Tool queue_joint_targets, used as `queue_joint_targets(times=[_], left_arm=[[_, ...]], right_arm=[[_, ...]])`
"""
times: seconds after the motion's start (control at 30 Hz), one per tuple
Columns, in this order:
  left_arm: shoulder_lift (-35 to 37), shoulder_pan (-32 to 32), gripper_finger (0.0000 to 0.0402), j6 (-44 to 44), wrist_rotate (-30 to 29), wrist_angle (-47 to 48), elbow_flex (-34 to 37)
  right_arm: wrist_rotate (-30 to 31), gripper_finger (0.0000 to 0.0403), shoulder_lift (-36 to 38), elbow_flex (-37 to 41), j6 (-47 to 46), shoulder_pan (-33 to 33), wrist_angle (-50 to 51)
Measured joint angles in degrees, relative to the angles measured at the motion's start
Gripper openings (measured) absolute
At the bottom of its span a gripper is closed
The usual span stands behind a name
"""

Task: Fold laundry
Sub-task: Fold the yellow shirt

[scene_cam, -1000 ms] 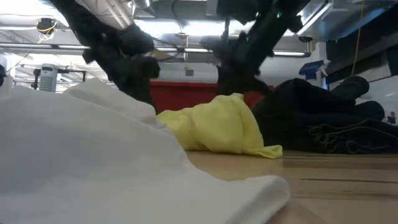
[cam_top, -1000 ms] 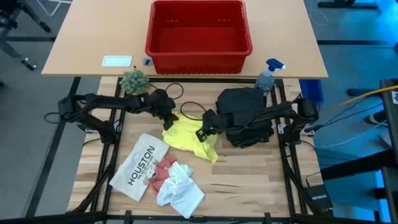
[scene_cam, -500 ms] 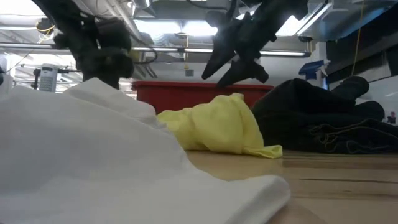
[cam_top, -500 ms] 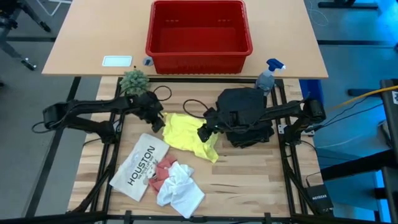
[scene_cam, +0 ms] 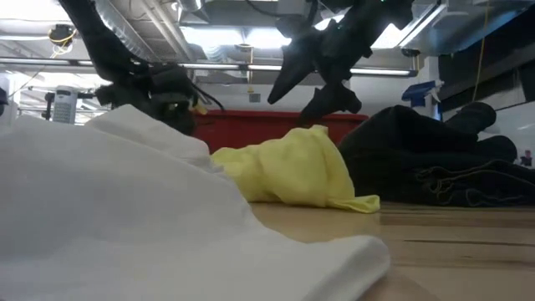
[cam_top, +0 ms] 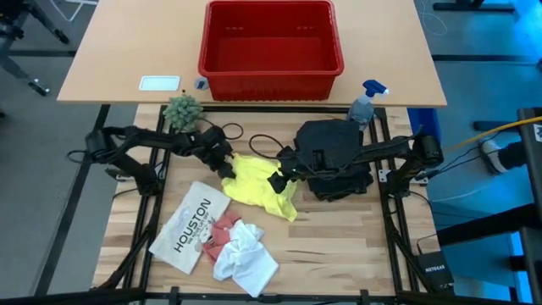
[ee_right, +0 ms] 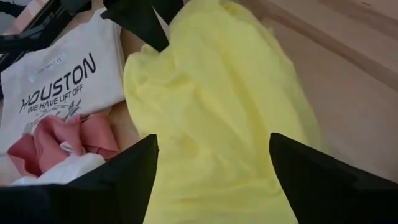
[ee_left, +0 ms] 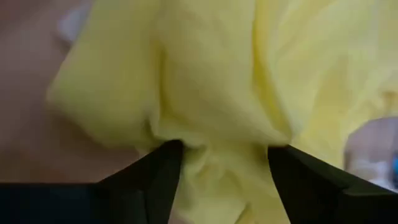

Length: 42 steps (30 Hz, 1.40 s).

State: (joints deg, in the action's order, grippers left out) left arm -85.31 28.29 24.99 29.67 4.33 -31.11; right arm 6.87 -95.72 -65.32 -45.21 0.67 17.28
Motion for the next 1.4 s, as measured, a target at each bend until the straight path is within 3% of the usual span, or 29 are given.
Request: queue_joint_targets(times=[0.1, 0.27, 0.33, 0.43, 0.5, 0.73, 0.93, 1.07, 1.27, 1.4], left_arm=[[-3.0, 0.0, 0.0239, 1.8, 4.5, -3.5, 0.0], [-5.0, -0.2, 0.0214, 5.2, 3.7, -4.8, -0.2], [-4.9, -0.2, 0.0165, 6.3, 3.2, -6.1, -0.1], [-4.1, -0.2, 0.0050, 7.3, 4.8, -10.4, 0.1], [-3.7, -0.2, 0.0017, 9.0, 6.4, -14.3, 0.0], [-0.2, -0.2, 0.0003, 15.2, 8.0, -21.6, 0.0], [7.4, 2.3, 0.0001, 16.8, 7.2, -20.1, 0.0], [12.4, 3.8, 0.0001, 16.6, 6.5, -15.2, 0.0], [16.3, 4.3, 0.0000, 14.0, 8.0, -10.8, -0.1], [17.3, 4.3, 0.0000, 12.1, 8.5, -9.3, -0.1]], right_arm=[[-0.4, 0.0296, 0.0, 0.0, 0.1, 0.0, 0.1], [-0.3, 0.0295, 0.0, 0.0, 0.2, 0.1, 0.1], [0.0, 0.0295, 0.0, 0.0, 0.2, 0.0, 0.4], [0.0, 0.0295, 0.0, 0.0, 0.7, 0.0, 0.4], [-0.8, 0.0295, 0.0, 0.0, 1.6, -0.2, 0.5], [-5.4, 0.0295, 1.9, 0.0, 7.6, -2.9, 4.2], [-9.5, 0.0283, 2.6, 0.0, 13.8, -5.8, 8.1], [-11.1, 0.0215, 2.0, 0.0, 14.0, -6.1, 8.2], [-12.5, 0.0027, -1.8, 0.0, 12.3, -6.0, -2.4], [-12.5, 0.0014, -7.1, -1.8, 7.8, -6.7, -8.6]])
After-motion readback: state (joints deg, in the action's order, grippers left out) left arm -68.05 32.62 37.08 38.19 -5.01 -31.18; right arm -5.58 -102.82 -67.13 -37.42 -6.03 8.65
